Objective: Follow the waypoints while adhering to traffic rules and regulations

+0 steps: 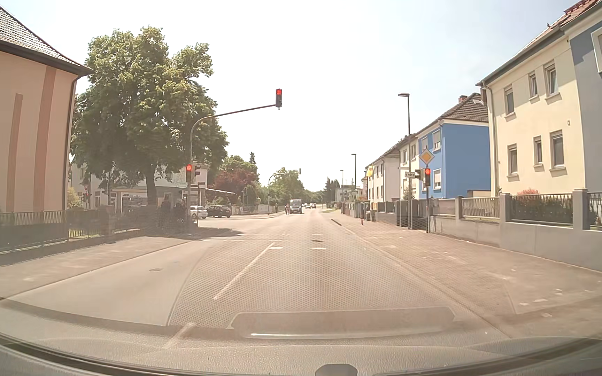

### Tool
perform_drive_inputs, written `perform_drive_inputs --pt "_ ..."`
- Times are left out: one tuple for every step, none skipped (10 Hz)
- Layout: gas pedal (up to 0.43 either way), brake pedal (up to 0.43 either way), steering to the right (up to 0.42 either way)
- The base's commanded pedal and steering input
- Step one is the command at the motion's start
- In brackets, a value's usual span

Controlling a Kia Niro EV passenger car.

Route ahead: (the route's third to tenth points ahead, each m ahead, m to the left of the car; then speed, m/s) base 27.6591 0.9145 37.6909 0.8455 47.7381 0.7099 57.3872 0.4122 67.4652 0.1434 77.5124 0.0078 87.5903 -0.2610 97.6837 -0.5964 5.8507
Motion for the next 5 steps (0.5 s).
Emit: perform_drive_inputs --pt "0.000 0.311 0.001" --pt "0.000 0.262 0.001" --pt "0.000 0.238 0.001" --pt "0.000 0.232 0.001" --pt "0.000 0.232 0.001"
